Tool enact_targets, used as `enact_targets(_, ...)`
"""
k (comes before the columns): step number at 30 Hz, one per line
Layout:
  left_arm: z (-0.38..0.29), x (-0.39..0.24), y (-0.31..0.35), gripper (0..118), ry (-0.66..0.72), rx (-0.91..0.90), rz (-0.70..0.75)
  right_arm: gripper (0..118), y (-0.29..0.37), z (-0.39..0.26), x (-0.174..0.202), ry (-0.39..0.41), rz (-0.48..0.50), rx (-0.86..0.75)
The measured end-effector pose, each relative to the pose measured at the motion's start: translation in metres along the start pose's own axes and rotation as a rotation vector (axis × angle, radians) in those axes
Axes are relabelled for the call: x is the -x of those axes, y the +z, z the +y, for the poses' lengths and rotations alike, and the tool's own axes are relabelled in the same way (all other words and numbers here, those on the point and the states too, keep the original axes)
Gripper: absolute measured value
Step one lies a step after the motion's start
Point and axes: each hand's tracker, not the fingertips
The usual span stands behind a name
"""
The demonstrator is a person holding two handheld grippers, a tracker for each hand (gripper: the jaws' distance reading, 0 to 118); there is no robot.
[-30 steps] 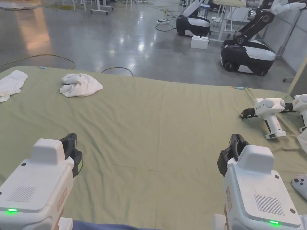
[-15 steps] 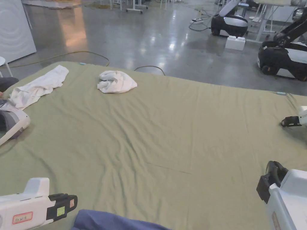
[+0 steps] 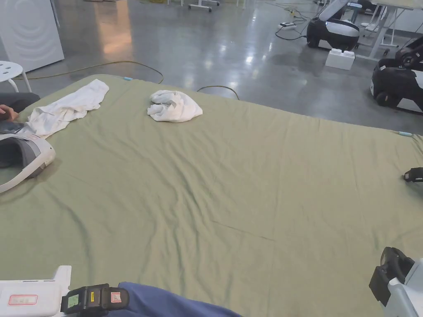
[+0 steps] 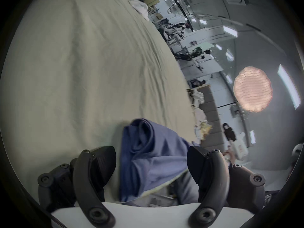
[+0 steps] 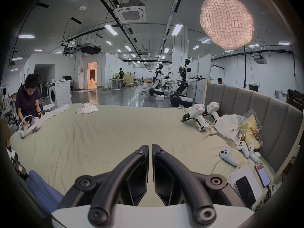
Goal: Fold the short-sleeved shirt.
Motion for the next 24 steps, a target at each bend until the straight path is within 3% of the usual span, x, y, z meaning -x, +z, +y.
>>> enact_targets(3,-0.006,-0.002,-0.014,83,0.021,0.021,-0.057,3,-0.002,-0.002,0.001,-0.01,0.003,0.013)
enact_targets(5,-0.007,-0.004,-0.022,56,0.032,0.029,-0.042,3,-0.003,-0.005,0.003,-0.016,0.008,0.025)
enact_targets(7,-0.008,-0.006,-0.027,12,0.025,0.06,0.036,3,-0.004,-0.006,0.005,-0.021,0.015,0.03)
enact_targets(9,-0.013,-0.004,-0.033,9,-0.029,0.099,0.132,3,-0.005,-0.007,0.007,-0.021,0.018,0.034)
enact_targets(11,-0.006,-0.004,-0.028,6,0.01,0.052,0.056,3,-0.006,-0.007,0.006,-0.023,0.022,0.036)
enact_targets(15,-0.009,-0.029,-0.021,5,-0.101,0.033,0.123,3,-0.007,-0.007,0.002,-0.021,0.022,0.036)
enact_targets(24,0.01,-0.085,0.018,5,-0.159,-0.027,0.16,3,-0.01,-0.004,-0.012,-0.021,0.016,0.033)
